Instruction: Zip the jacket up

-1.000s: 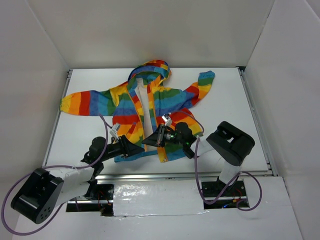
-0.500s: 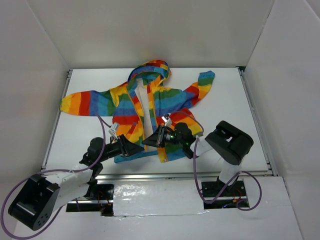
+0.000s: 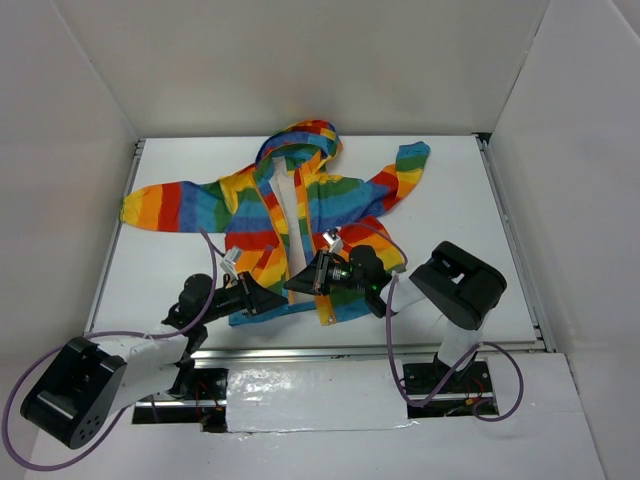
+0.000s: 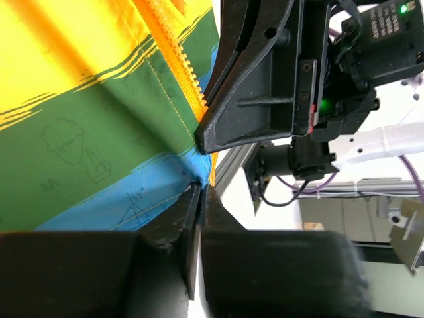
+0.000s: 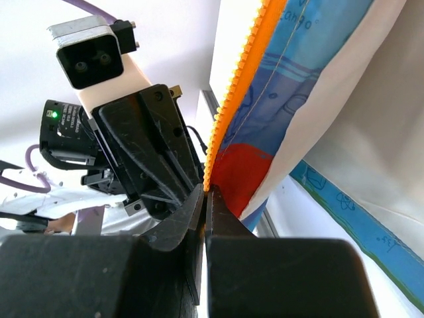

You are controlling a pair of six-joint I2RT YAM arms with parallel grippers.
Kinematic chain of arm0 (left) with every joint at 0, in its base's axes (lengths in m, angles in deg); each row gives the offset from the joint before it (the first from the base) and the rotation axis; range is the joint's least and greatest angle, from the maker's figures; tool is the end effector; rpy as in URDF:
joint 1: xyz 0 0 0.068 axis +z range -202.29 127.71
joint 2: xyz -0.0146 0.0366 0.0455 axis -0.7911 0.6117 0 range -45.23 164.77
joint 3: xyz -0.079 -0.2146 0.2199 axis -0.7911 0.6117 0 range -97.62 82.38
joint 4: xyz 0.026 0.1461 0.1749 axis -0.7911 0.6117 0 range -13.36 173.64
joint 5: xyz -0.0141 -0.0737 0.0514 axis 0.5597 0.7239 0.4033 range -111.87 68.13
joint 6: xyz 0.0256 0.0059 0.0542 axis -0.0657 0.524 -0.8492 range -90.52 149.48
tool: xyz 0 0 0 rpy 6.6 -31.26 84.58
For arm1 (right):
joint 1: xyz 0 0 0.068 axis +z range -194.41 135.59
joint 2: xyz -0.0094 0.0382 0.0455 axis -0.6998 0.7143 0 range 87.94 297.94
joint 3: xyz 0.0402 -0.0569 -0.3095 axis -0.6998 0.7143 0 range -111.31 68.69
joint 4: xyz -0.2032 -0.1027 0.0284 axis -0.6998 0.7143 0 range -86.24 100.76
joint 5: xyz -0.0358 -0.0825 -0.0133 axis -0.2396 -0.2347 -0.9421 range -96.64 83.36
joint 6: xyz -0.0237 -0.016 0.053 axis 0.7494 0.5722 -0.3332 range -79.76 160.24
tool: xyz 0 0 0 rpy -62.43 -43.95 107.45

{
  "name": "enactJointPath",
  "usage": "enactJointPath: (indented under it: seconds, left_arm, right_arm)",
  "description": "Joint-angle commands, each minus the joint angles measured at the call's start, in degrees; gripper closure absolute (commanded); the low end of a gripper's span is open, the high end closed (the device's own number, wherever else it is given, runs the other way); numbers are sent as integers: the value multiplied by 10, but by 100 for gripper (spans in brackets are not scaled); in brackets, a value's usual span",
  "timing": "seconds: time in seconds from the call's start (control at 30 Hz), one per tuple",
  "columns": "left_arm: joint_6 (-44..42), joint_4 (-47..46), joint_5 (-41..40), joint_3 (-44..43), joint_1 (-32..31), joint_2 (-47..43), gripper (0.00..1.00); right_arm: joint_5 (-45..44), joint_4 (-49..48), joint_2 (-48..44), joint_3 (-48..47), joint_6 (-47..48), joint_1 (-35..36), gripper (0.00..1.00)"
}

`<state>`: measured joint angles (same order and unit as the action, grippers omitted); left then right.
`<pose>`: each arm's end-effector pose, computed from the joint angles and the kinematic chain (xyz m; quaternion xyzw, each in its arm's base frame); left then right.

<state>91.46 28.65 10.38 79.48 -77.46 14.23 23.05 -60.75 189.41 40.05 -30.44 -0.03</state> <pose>0.1159 -0.0807 0.2211 -0.0580 0.7481 -0.5845 0.3089 0.2079 0.2345 0.2173 0.0032 0.7502 0.6374 0.1758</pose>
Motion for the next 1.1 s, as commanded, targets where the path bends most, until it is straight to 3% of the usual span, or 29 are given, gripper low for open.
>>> enactJointPath:
  seconds: [0.0,0.17,0.2,0.27,0.3,0.47,0.6,0.7,0.73,0.83,0.97,1.07]
  left_arm:
    - [-19,-31,5,-11,-5,0,91]
    - [-21,-27,4,-16,-6,1,100]
    - [-20,-29,4,-17,-6,5,100]
    - [-19,-31,4,-17,-6,7,100]
    - [-17,-29,2,-17,-6,7,100]
    - [-15,-7,-5,-21,-6,-1,100]
    - [-7,10,-14,-25,-6,-23,100]
    - [1,52,-33,-31,-6,-46,100]
    - [2,63,-40,-34,-6,-52,100]
    - [3,125,-57,-47,-6,-80,100]
    - [-19,223,-97,-72,-6,-117,100]
    - [-35,309,-114,-93,-6,-145,100]
  right_arm:
    - [13,-47,1,-13,8,5,100]
    - [24,-49,2,-18,11,5,100]
    - [30,-51,1,-19,11,6,84]
    - [33,-48,-7,-16,18,4,73]
    - [32,-39,-14,-13,23,-1,63]
    - [34,59,-77,-1,87,-21,56]
    - [48,146,-129,17,145,-43,40]
    - [-16,362,-200,-11,239,-52,35]
    - [-85,493,-230,-27,289,-47,34]
    - [-178,700,-263,-88,353,-24,35]
    - [-332,844,-293,-123,368,-3,41]
    - [-379,914,-291,-141,383,24,43]
